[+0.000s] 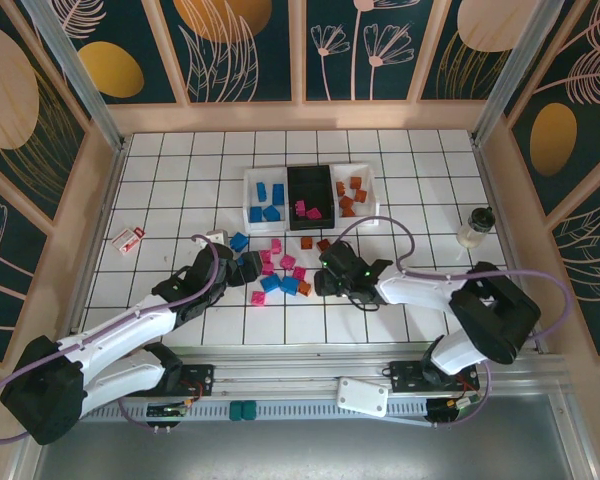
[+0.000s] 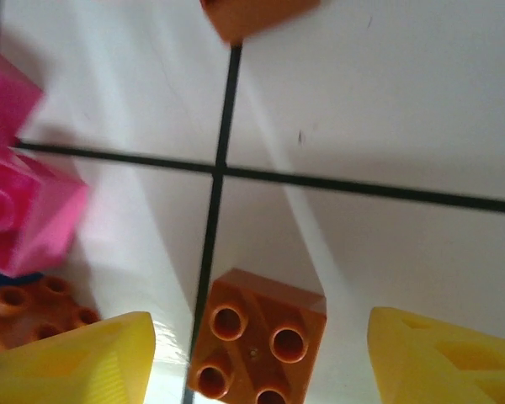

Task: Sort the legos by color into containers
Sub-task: Pick up the lego from the bottom-center of the table, then place the lego in the container.

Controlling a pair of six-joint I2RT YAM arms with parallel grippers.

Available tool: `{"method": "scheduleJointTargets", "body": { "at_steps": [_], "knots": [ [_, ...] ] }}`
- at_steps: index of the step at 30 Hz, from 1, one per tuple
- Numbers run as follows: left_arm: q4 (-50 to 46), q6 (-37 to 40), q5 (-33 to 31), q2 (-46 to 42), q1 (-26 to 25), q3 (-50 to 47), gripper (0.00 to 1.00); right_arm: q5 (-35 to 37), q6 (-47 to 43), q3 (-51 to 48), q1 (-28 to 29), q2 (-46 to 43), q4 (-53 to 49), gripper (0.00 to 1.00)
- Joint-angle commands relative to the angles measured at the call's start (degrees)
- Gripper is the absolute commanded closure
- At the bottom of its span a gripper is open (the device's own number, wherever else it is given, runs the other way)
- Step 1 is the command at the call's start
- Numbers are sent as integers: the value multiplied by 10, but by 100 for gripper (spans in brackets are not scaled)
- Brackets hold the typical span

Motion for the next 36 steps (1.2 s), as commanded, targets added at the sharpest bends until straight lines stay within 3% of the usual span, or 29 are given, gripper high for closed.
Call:
{"method": "scheduleJointTargets", "body": {
  "at_steps": [1, 7, 10, 17, 25, 30, 31, 34, 36],
  "knots": [
    [5, -2, -6, 0, 0, -7, 2, 4, 20, -6, 2, 22, 1, 42],
    [5, -1, -10, -2, 0, -7, 1, 18, -10, 5, -1, -6, 8, 67],
    [4, -1, -9, 1, 0, -5, 2, 27, -36, 27, -10, -29, 5, 75],
    [-2, -1, -10, -2, 0, -1, 2, 26, -101, 113, -124, -71, 24, 77],
    [-12, -6, -6, -9, 1, 3, 1, 5, -119, 254, -234, 80, 51, 76],
    [-25, -7, -9, -13, 0, 3, 1, -13, -107, 352, -276, 191, 35, 71],
    [-28, -8, -11, -14, 1, 4, 1, -24, -107, 366, -281, 207, 33, 67],
    [-31, -5, -12, -15, 1, 4, 1, -43, -113, 408, -283, 233, 25, 40],
    [-32, 0, -12, -10, 1, 9, 1, -43, -119, 409, -274, 221, 31, 34]
  ]
}}
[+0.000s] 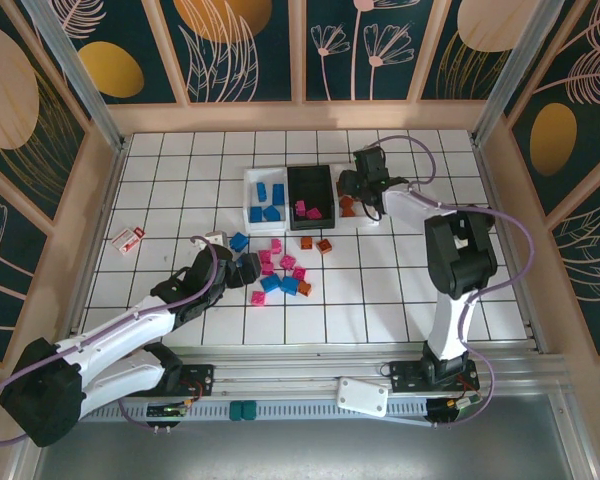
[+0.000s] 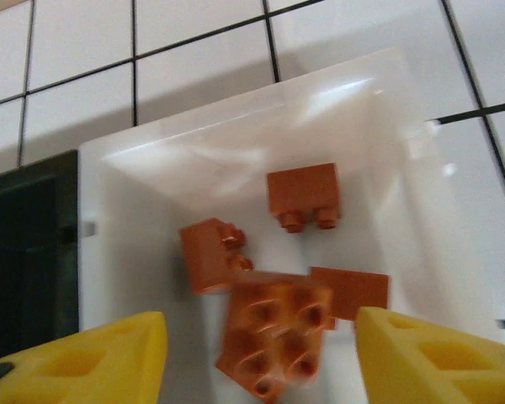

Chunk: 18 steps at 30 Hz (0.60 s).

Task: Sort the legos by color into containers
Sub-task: Place the lego in the container, then pick up the lego from the center of the table.

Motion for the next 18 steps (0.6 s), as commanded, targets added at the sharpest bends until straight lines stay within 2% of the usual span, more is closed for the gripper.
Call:
{"method": "scheduleJointTargets", "body": {
  "at_steps": [1, 2, 6, 12, 18],
  "knots": [
    [-15, 4, -12, 7, 2, 14, 2, -13, -11, 23, 19, -29, 4, 33],
    [-14, 8, -12, 17, 1, 20, 3, -8, -14, 14, 28, -42, 9, 33],
    [0, 17, -6, 80, 7, 49, 19, 4, -20, -35, 66, -91, 28, 32],
    [58, 22, 28, 182, 47, 90, 19, 15, -23, -105, 116, -159, 42, 33],
    [83, 18, 35, 254, 69, 105, 19, 11, -14, -167, 128, -230, 48, 33]
  ]
}}
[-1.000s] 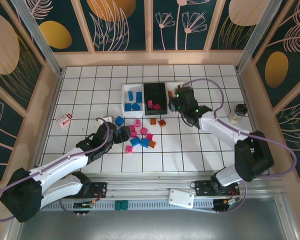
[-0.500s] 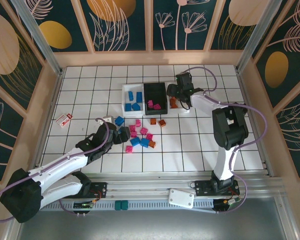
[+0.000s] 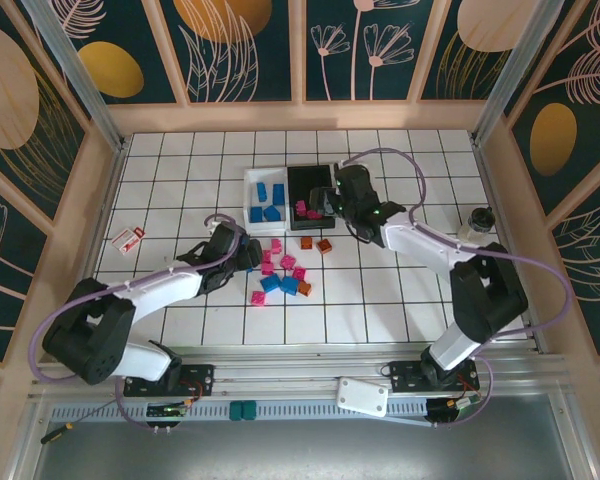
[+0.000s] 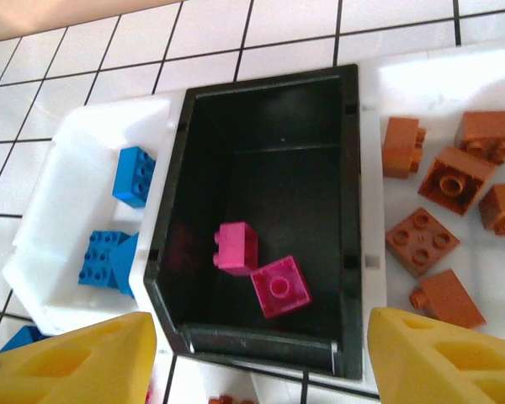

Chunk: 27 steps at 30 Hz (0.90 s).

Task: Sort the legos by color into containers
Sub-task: Pick up the lego from the center of the table.

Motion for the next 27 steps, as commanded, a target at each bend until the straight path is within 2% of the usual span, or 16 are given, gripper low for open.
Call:
{"method": "scheduleJointTargets", "body": {
  "at_steps": [1, 7, 18, 19, 22, 23, 25, 27],
  "knots": [
    [29, -1, 13, 34, 10, 9, 22, 9, 0, -33, 3, -47, 16, 33],
    [60, -17, 32, 62, 14, -14, 36, 18, 4, -70, 4, -94, 14, 33],
    [69, -29, 25, 43, 16, -68, 67, 16, 17, -95, 4, -115, 23, 33],
    [67, -29, 26, 34, 17, -71, 65, 17, 16, -97, 4, -117, 23, 33],
    [53, -22, 30, 12, 16, -75, 41, 18, 18, -103, 4, -120, 24, 33],
    [48, -22, 26, 8, 16, -74, 38, 18, 18, -105, 3, -122, 26, 33],
    [43, -20, 25, 5, 17, -75, 37, 18, 19, -107, 4, -123, 26, 33],
    [42, -17, 34, 4, 16, -71, 41, 18, 21, -110, 4, -124, 27, 33]
  ]
}}
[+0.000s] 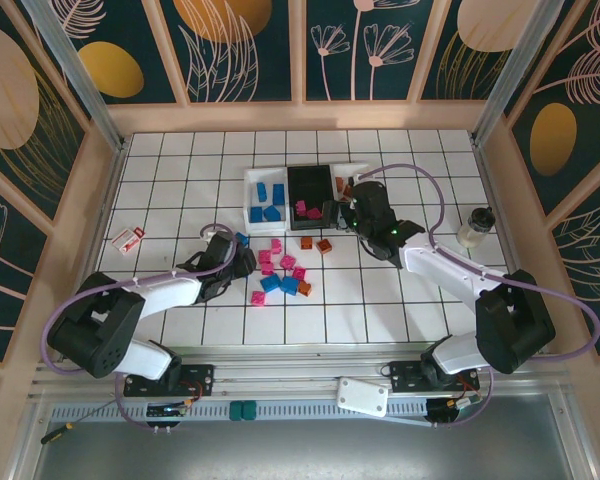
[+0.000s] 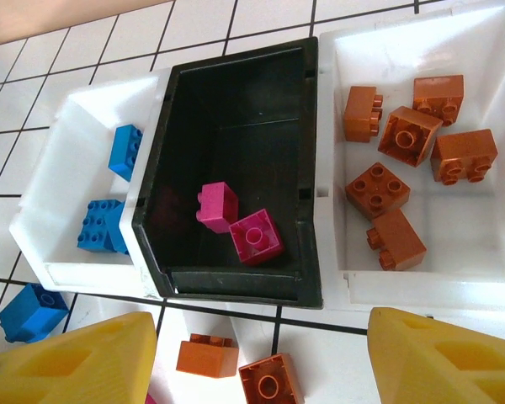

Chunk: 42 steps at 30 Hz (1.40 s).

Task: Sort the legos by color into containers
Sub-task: Pick up the lego from the center of the table, then place the lego in the container.

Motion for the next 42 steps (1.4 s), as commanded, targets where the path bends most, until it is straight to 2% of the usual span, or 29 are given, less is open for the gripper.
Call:
{"method": "scheduleJointTargets", "body": {
  "at_steps": [1, 6, 8, 9, 12, 14, 17, 23, 28, 31, 36, 38, 42],
  "knots": [
    [-40, 10, 14, -5, 1, 0, 37, 13, 12, -10, 4, -22, 16, 33],
    [-68, 24, 18, -7, 1, 6, 22, 13, 11, -13, 5, -24, 16, 33],
    [-69, 28, 21, -20, -1, -5, 20, 13, 11, -18, 4, -24, 18, 33],
    [-70, 30, 17, -28, -4, -10, 21, 13, 12, -18, 4, -24, 20, 33],
    [-67, 36, 11, -35, -7, -20, 34, 8, 15, -22, 4, -19, 27, 33],
    [-68, 36, 5, -25, -6, -19, 36, 4, 18, -21, 5, -12, 30, 33],
    [-77, 34, -8, -16, -7, -15, 52, 2, 18, -16, 7, -6, 32, 33],
    [-84, 43, -24, -35, -7, -12, 51, 4, 17, -18, 7, -8, 30, 33],
    [-84, 48, -19, -21, -7, -1, 67, 5, 19, -21, 8, -10, 26, 33],
    [-99, 49, -6, -45, -7, 9, 77, 7, 20, -22, 8, -19, 22, 33],
    [-145, 68, 0, -118, -8, 84, 75, 4, 23, -34, 10, -32, 23, 33],
    [-152, 80, -9, -108, -8, 132, 74, 3, 27, -42, 11, -34, 27, 33],
    [-148, 103, -26, -25, -7, 235, 75, -4, 36, -50, 16, -30, 31, 33]
  ]
}}
